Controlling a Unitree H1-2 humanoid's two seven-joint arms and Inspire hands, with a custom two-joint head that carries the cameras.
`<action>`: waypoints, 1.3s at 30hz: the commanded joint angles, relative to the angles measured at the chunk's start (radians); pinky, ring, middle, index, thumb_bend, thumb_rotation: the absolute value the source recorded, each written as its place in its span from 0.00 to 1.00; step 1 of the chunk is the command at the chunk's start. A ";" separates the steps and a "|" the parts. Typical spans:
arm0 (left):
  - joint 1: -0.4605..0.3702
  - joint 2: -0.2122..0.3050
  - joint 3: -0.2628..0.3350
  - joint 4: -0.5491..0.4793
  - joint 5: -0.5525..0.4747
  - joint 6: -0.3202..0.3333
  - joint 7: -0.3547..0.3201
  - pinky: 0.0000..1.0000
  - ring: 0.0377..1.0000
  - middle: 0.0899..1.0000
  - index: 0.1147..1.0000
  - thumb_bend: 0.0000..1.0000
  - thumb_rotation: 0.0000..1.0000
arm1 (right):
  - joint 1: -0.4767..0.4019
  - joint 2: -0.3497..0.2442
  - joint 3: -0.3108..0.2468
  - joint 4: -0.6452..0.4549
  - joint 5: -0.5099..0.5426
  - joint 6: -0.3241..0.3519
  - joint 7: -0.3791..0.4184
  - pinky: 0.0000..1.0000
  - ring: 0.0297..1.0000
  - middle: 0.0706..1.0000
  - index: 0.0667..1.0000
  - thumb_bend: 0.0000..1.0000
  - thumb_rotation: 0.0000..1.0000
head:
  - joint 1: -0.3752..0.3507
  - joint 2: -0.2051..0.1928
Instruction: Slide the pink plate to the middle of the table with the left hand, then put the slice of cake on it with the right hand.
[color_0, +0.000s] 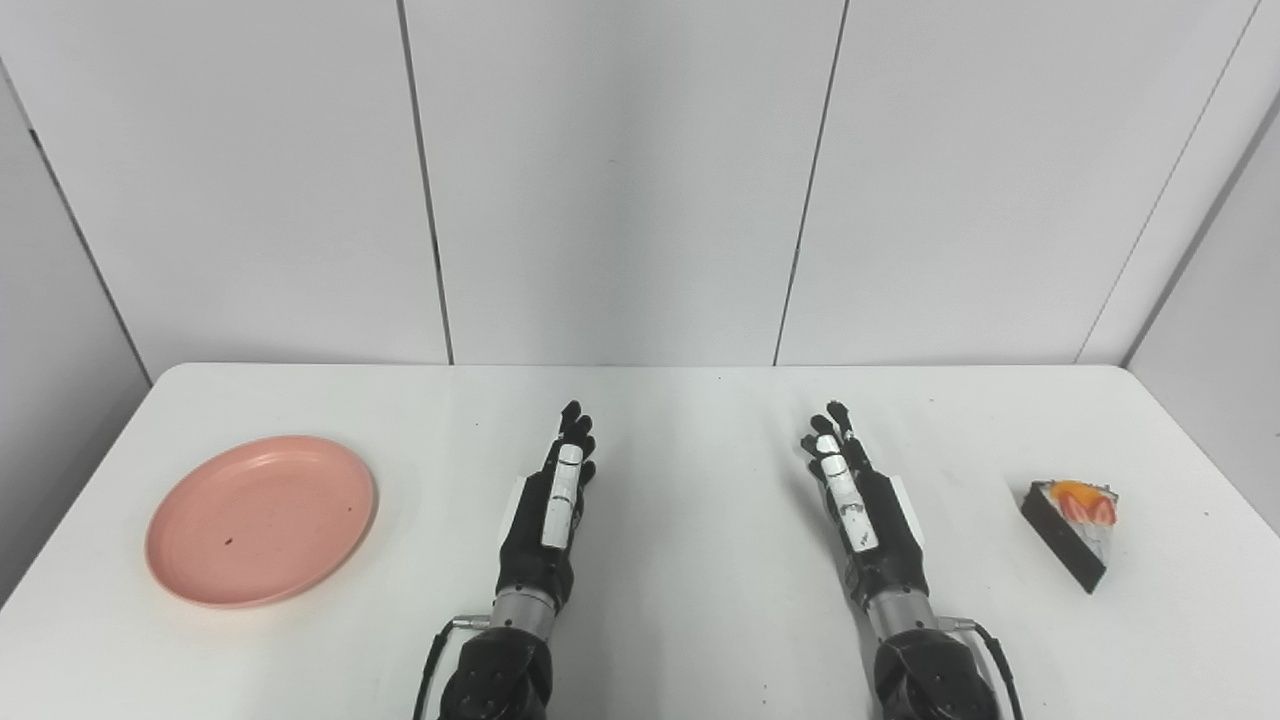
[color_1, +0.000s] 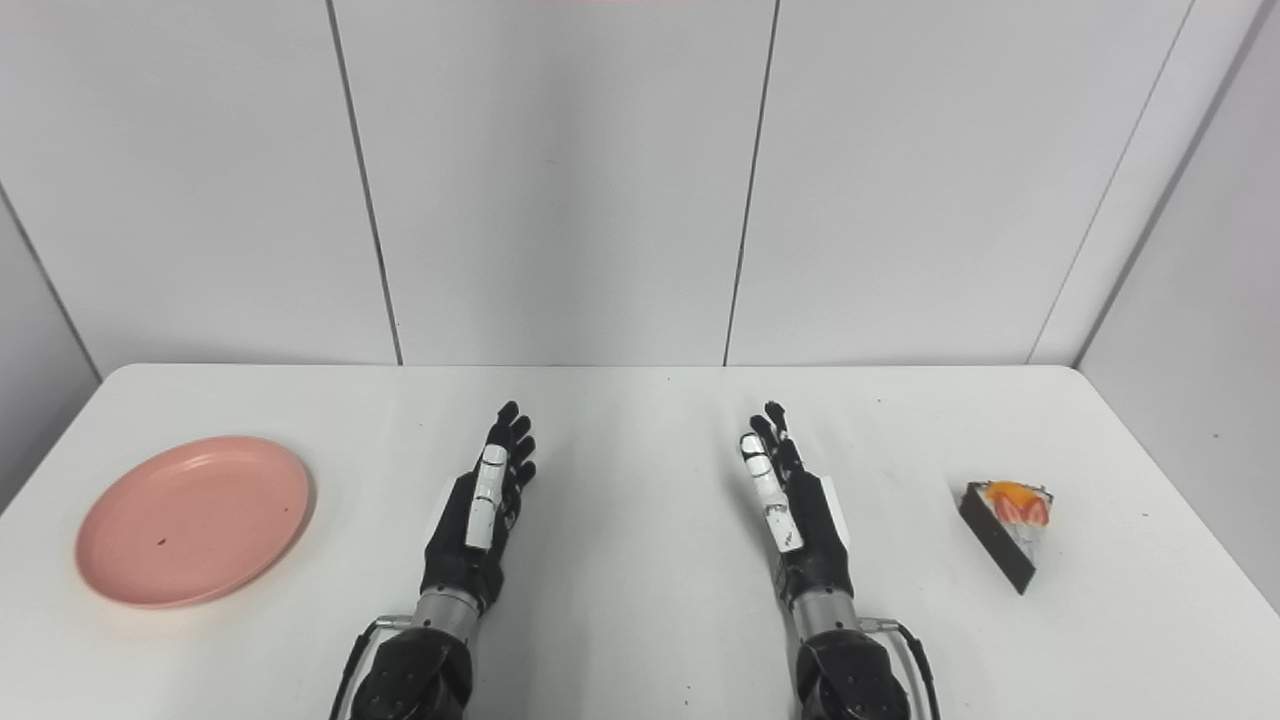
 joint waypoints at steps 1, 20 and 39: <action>0.051 0.018 0.008 0.042 -0.003 0.005 -0.006 1.00 1.00 1.00 1.00 0.65 1.00 | -0.021 0.000 0.003 -0.019 0.000 -0.008 0.005 0.96 0.92 0.95 0.98 0.63 0.86 | 0.001 0.000; 0.046 0.025 0.004 0.044 0.004 0.014 -0.008 1.00 1.00 1.00 1.00 0.64 1.00 | -0.025 0.002 0.001 -0.008 -0.004 -0.015 0.000 0.95 0.92 0.94 0.97 0.65 0.85 | 0.001 0.001; 0.039 -0.018 -0.012 0.132 0.041 -0.113 0.044 1.00 1.00 1.00 1.00 0.63 1.00 | -0.029 -0.027 -0.033 0.076 0.082 -0.085 0.067 1.00 0.96 0.97 0.99 0.64 0.83 | 0.213 -0.084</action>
